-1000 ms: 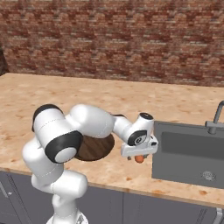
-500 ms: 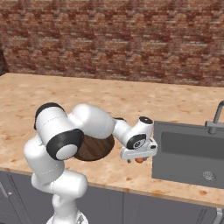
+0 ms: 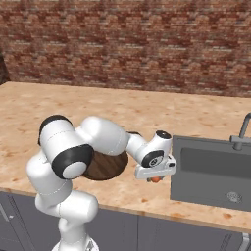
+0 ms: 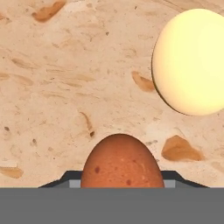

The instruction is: Gather the eggs and milk located in the vicinity of the sink area and place them right next to the bowl.

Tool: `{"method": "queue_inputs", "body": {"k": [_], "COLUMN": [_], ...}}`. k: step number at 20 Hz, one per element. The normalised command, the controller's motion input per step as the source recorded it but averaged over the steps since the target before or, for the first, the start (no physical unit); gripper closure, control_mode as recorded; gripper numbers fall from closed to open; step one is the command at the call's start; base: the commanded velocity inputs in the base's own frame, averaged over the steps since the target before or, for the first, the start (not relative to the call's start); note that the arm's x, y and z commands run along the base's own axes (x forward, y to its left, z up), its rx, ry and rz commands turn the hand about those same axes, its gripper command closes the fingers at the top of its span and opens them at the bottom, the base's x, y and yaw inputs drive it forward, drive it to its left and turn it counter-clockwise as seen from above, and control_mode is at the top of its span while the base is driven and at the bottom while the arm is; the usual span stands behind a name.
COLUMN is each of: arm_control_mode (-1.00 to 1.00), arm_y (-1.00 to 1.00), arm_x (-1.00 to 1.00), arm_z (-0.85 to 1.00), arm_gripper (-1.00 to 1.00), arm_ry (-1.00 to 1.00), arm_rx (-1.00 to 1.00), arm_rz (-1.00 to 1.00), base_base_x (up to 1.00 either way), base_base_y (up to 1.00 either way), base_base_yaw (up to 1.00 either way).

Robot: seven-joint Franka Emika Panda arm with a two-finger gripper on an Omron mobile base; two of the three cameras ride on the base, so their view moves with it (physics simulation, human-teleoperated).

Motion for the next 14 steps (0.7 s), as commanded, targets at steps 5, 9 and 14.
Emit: {"method": "queue_inputs", "body": {"k": [5,9,14], "arm_control_mode": [-1.00,-1.00,-1.00], "arm_y": [0.00,0.02,0.26], "arm_x": [-0.21,-0.89,-0.98], "arm_z": [0.04,0.43,0.46], "arm_gripper": [1.00,1.00,1.00], "arm_ry": [-0.01,-0.16,-0.35], "arm_rx": [0.00,0.00,0.00], "arm_rz": [0.01,0.11,0.22], "base_base_x": [0.00,0.00,0.00], "base_base_y": [0.00,0.00,0.00], "base_base_yaw": [0.00,0.00,0.00]}}
